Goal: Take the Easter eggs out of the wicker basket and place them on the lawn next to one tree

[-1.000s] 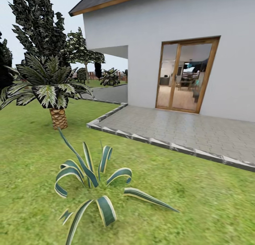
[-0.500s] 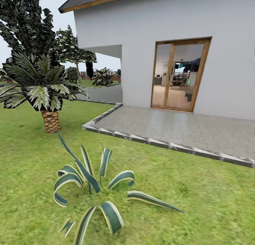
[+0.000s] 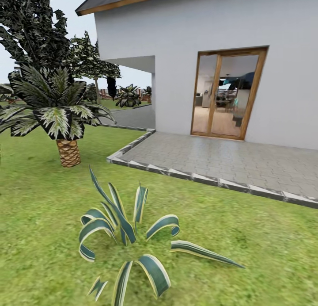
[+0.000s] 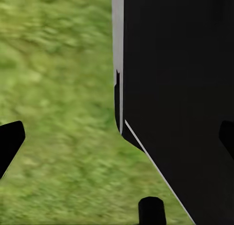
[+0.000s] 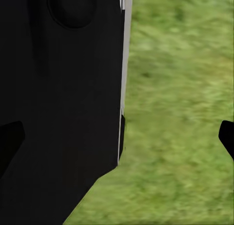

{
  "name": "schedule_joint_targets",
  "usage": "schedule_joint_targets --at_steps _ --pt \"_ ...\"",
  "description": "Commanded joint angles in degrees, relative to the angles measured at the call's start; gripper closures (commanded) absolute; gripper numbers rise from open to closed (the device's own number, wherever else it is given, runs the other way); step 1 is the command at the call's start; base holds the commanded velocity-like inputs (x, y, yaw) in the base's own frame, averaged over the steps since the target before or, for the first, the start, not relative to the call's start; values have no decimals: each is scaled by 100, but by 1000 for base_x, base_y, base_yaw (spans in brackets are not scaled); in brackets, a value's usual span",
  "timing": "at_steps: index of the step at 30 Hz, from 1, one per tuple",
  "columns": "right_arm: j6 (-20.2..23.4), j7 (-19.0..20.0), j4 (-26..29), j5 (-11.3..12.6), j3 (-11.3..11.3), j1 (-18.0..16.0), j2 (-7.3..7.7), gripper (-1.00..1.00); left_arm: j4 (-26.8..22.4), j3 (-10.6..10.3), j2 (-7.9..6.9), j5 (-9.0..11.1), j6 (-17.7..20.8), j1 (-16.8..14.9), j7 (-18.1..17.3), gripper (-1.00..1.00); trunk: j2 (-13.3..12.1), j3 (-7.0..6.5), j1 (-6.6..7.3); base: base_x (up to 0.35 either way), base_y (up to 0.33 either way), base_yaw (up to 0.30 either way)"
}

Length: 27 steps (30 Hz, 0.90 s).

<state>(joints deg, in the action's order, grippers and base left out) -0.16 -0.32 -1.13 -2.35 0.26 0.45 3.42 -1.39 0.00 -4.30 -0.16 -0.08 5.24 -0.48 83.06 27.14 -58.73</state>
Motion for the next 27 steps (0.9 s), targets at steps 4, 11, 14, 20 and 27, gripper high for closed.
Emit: schedule_joint_targets --at_steps 4,11,14,20,27 --pt "-2 -3 -1 -27 1 -1 1 -100 -10 0 0 -2 -1 3 -5 -100 2 3 0 0 329 0" --pt "-10 4 -1 -35 1 -1 7 -100 -10 0 0 -2 -1 3 -5 -100 2 12 0 0 329 -135" --pt "-10 2 -1 -36 1 -1 7 -100 -10 0 0 -2 -1 3 -5 -100 2 21 0 0 329 -276" --pt "-10 3 -1 -29 1 -1 8 -100 -10 0 0 -2 -1 3 -5 -100 2 39 0 0 329 -253" --pt "-3 -2 -1 -20 1 -1 5 -100 -10 0 -1 -2 -1 3 -5 -100 2 41 0 0 329 -33"
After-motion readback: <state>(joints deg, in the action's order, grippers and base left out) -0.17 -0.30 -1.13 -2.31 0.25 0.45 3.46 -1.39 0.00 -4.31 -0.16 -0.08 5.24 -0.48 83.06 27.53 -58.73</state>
